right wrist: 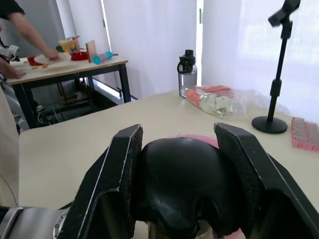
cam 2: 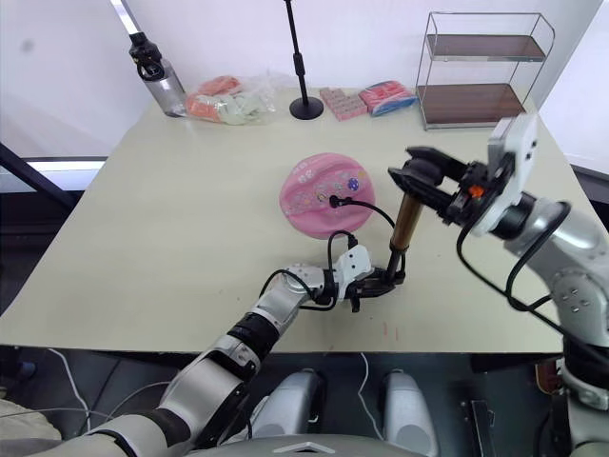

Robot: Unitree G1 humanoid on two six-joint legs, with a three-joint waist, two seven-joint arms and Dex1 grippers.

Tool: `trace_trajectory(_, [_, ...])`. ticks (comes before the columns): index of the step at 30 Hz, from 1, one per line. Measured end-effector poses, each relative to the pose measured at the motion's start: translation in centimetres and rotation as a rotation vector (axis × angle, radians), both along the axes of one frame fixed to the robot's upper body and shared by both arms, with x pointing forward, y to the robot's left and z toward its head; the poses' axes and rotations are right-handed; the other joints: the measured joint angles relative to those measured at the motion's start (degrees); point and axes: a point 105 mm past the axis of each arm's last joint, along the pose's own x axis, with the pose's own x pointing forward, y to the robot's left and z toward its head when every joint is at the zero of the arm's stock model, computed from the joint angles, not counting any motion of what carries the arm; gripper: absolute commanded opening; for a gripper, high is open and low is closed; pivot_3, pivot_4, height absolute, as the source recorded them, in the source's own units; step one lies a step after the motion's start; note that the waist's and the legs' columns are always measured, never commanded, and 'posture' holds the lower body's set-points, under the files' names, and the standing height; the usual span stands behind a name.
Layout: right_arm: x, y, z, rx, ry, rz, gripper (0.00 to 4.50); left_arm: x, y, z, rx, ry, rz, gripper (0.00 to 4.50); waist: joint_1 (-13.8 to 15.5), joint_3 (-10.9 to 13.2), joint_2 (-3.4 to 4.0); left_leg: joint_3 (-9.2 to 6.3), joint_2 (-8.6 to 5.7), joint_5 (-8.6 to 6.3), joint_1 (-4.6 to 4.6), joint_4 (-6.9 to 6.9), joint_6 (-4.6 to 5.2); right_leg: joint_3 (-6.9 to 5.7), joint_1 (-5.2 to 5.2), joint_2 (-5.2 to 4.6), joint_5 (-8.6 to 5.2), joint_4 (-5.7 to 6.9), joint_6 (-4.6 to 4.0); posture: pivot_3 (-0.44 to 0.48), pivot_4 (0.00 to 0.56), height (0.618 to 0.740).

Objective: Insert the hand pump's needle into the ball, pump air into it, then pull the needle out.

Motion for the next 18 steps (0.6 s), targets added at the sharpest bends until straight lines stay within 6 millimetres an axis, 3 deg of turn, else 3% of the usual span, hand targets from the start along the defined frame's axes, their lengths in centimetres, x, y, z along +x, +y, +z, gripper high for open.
trace_trajectory(3, [-0.5, -0.6, 3.2, 0.009, -0.023, 0.006, 1.85, 0.3, -0.2, 0.1, -0.002, -0.007, 0.004, 1.02, 0.13, 0.00, -0.04, 0.01, 0.02, 0.00, -0.01, 0.01, 0.00, -0.03, 0.00, 0.01, 0.01, 0.00, -0.03, 0.000, 0.150, 0.740])
trace_trajectory(13, [-0.6, -0.9, 3.5, -0.029, 0.029, -0.008, 1.81, 0.4, -0.1, -0.1, 0.013, -0.013, -0.018, 1.02, 0.15, 0.00, -0.04, 0.03, 0.00, -0.01, -0.09, -0.02, 0.02, -0.04, 0.00, -0.01, 0.06, -0.10, -0.12, 0.000, 0.150, 0.740])
trace_trajectory(18, [-0.9, -1.1, 2.6, -0.057, 0.045, 0.006, 1.80, 0.3, -0.2, -0.3, 0.019, -0.014, -0.024, 1.02, 0.17, -0.06, -0.11, 0.02, 0.01, -0.01, -0.06, -0.03, 0.02, -0.08, 0.03, 0.00, 0.06, -0.13, -0.12, 0.000, 0.150, 0.740])
